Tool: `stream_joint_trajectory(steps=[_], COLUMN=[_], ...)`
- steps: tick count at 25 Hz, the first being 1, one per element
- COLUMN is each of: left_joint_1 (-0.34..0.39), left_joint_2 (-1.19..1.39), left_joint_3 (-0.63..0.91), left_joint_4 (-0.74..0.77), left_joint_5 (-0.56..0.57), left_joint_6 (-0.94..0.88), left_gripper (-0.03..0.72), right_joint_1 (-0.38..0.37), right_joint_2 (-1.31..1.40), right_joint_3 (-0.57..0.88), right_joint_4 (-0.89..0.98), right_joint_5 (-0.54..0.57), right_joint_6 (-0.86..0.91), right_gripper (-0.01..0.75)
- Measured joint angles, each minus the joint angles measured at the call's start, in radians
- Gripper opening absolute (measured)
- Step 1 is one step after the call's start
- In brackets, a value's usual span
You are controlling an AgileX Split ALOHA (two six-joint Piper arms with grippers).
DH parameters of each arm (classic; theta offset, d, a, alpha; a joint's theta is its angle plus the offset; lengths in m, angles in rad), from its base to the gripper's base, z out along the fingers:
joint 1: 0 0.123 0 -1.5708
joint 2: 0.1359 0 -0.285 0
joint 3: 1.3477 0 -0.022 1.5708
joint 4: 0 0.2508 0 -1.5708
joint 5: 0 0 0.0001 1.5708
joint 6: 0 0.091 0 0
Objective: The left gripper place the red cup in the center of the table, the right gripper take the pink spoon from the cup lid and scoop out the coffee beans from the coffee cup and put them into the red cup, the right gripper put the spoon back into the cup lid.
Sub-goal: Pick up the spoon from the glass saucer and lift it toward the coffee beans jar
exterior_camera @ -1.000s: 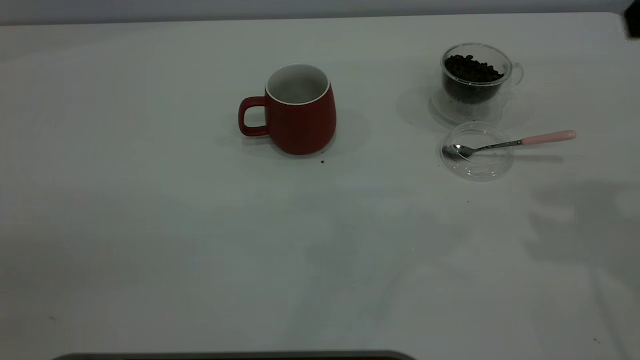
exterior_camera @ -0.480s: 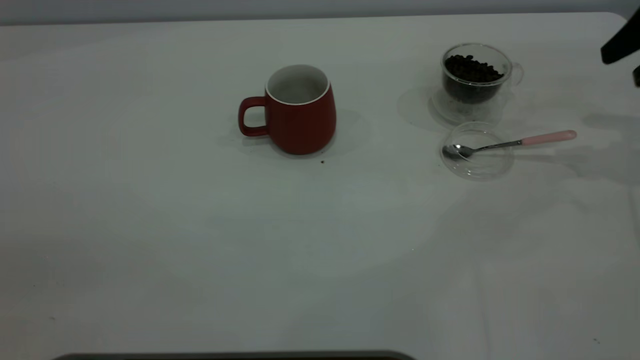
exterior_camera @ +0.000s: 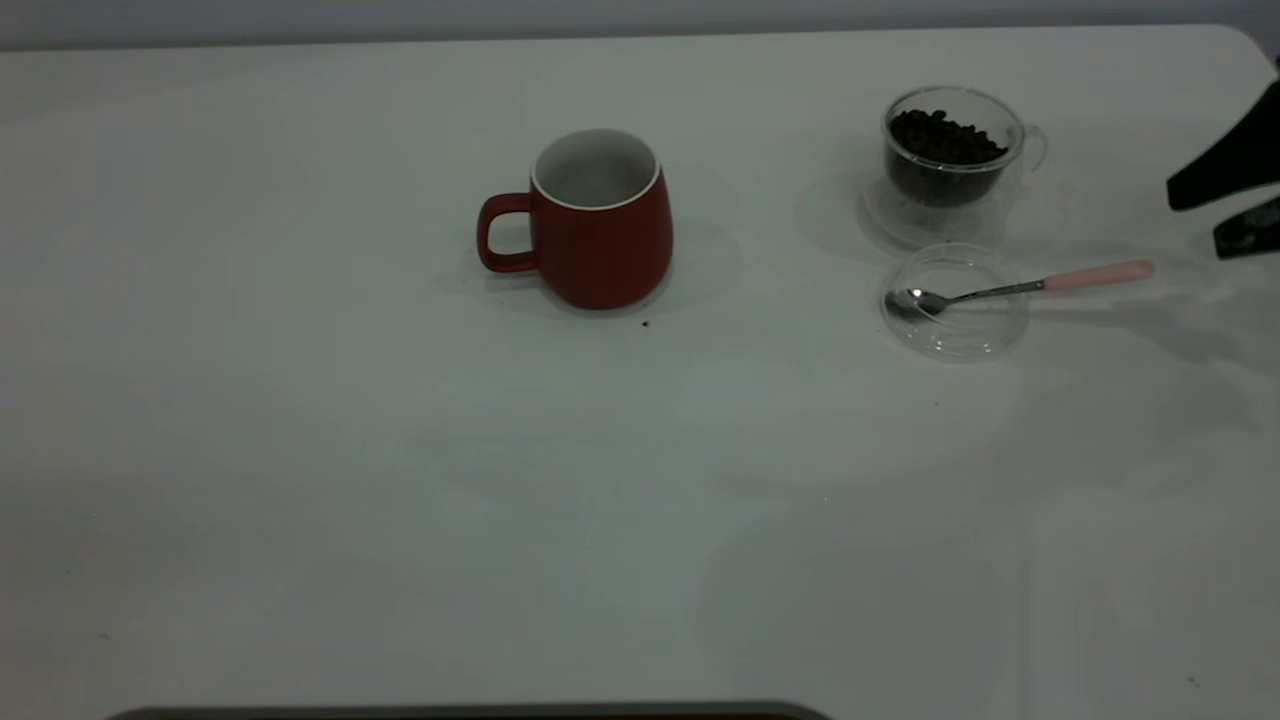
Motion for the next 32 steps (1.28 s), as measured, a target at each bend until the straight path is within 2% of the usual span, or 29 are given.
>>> stream_joint_trajectory(steps=[4, 11, 20, 32], left_joint_1=[0.000, 0.000, 0.000, 0.000], left_joint_2=[0.000, 0.000, 0.000, 0.000], left_joint_3=[0.000, 0.000, 0.000, 0.000], left_joint_4=[0.000, 0.000, 0.000, 0.000], left_joint_5=[0.000, 0.000, 0.000, 0.000], left_joint_6=[0.000, 0.000, 0.000, 0.000], left_gripper=[0.505, 0.505, 0.505, 0.505], right_joint_1=[-0.035, -0.038, -0.038, 0.044], right_joint_2=[0.060, 0.141, 0.209, 0.260], right_joint_3=[-0.026, -0.036, -0.043, -0.089], right_joint_4=[0.036, 0.181, 0.229, 0.227], right_joint_5=[0.023, 0.097, 0.095, 0.115], right_joint_6=[-0.009, -0.114, -0.155, -0.159], right_gripper=[0.556, 0.556, 0.556, 0.551])
